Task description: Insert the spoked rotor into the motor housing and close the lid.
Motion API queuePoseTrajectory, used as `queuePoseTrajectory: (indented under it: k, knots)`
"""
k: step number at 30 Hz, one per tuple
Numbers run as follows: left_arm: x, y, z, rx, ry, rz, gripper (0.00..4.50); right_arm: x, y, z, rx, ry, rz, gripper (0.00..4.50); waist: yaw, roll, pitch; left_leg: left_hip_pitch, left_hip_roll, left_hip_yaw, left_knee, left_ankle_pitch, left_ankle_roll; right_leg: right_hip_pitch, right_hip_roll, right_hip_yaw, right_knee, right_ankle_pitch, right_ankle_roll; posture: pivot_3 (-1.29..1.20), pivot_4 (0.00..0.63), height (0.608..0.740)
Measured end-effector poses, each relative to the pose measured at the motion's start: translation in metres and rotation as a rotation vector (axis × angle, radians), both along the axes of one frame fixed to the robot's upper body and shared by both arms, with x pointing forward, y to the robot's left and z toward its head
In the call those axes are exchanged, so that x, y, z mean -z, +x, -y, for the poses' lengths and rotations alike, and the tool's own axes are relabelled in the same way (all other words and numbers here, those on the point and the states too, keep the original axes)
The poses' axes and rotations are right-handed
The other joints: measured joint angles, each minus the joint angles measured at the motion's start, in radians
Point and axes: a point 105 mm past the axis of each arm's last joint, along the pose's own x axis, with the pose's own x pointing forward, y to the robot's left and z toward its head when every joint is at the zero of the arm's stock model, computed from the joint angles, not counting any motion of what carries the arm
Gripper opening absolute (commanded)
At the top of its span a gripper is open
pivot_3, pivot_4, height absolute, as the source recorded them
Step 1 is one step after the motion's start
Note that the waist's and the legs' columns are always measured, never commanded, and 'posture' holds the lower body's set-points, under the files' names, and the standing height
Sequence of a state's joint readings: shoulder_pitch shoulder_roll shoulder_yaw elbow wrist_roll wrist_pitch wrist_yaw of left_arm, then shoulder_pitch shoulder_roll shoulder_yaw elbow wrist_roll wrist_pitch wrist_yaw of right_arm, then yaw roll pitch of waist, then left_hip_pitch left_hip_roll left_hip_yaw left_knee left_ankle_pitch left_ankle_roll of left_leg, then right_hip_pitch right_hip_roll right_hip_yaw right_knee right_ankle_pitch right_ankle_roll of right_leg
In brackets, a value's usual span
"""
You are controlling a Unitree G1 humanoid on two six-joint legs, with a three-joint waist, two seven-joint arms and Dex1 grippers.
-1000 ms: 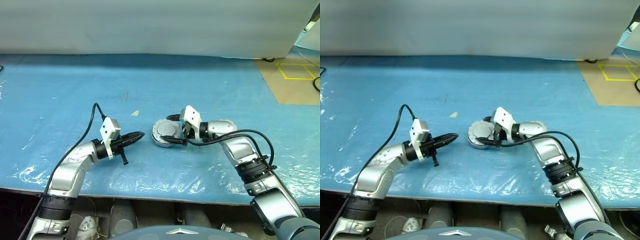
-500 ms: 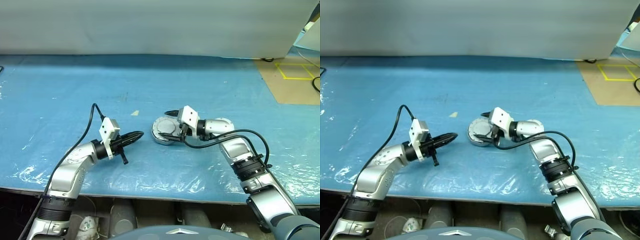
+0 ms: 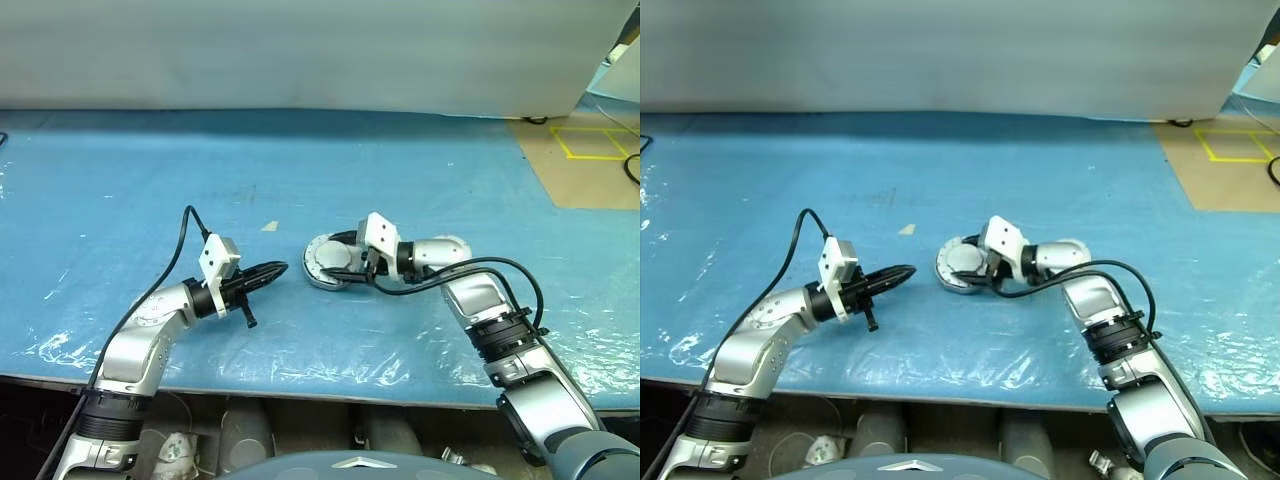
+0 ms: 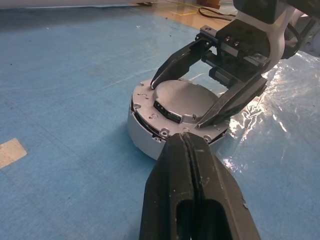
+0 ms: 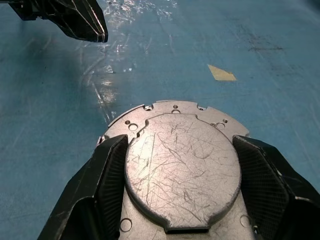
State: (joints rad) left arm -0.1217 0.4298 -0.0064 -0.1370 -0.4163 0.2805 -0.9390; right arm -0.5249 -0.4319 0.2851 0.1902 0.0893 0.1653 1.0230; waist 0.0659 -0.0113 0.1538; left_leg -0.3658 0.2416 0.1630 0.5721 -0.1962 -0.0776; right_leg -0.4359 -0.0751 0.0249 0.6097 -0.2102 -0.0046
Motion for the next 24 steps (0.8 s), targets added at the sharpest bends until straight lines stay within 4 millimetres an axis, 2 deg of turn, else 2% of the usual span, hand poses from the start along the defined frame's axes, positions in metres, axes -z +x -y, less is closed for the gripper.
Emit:
queuePoseTrajectory:
  k: [13,24]
  knots:
    - [0.002,0.001,-0.002,-0.022,0.002,-0.006,0.00,0.000,0.005,-0.009,0.056,0.019,-0.048,2.97,-0.008,0.000,0.000,0.002,0.000,0.000,0.001,0.000,0.000,0.000,0.000,0.001,0.003,0.000,0.000,0.00,0.150,0.740]
    - [0.002,0.000,-0.003,-0.021,0.007,-0.007,0.00,-0.001,0.001,-0.015,0.081,0.001,-0.071,2.97,-0.019,0.000,0.000,0.002,0.000,0.000,0.001,0.000,0.000,0.000,0.000,0.001,0.002,0.000,0.000,0.00,0.150,0.740]
